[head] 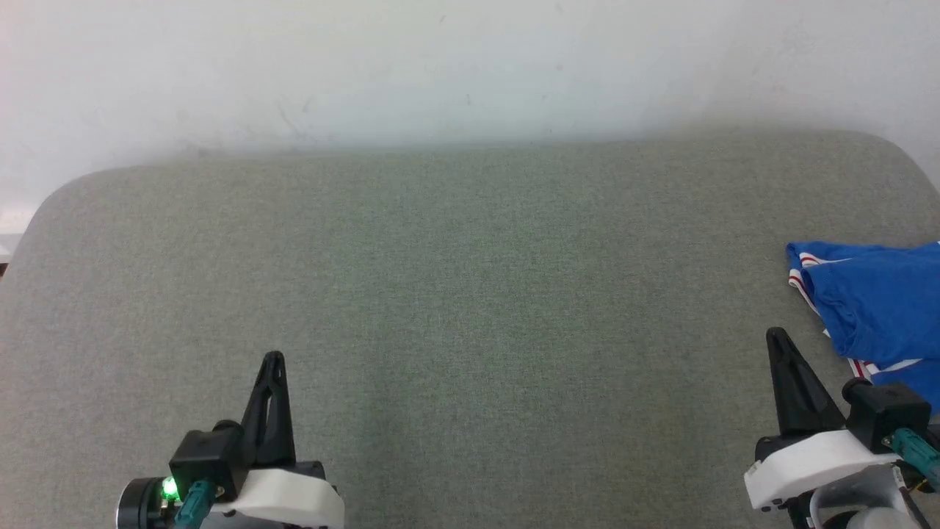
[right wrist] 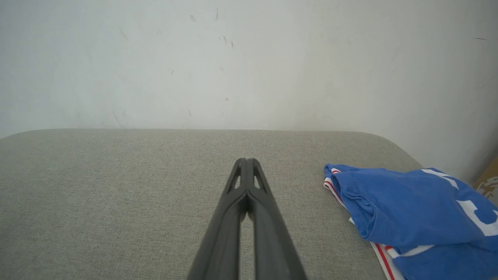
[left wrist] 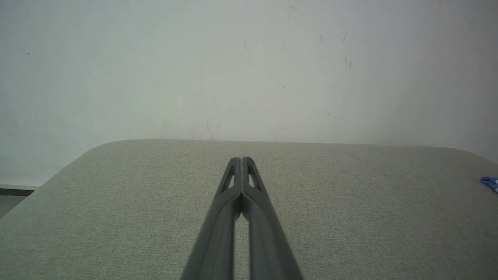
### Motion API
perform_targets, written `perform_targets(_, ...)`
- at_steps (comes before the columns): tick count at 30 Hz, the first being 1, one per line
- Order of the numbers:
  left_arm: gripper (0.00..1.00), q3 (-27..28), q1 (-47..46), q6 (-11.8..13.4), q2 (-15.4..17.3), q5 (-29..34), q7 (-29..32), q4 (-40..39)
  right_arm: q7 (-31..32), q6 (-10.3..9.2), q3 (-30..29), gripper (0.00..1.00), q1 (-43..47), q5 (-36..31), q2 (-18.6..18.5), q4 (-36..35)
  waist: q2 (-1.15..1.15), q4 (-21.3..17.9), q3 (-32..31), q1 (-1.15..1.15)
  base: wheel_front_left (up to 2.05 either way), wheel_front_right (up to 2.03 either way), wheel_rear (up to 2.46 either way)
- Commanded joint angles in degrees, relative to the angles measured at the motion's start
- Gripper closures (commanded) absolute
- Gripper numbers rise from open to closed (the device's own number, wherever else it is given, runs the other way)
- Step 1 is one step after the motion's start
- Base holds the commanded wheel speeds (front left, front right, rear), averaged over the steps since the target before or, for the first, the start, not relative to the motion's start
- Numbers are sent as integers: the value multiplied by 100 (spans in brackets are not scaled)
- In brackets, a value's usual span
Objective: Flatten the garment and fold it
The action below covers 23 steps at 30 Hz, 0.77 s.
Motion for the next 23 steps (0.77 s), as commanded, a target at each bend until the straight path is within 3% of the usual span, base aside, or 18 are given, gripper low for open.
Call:
perform_targets(1, 100, 52, -108, -52, -28, 78, 29, 33, 44, -5, 37, 100, -54, -80, 12, -49, 0, 2, -1, 0, 0, 0, 0)
perform_targets(23, 100, 254, -233, -335, -155, 332, 286, 150, 266, -7, 168, 100, -80, -187, 18, -159, 0, 32, -21, 0, 0, 0, 0)
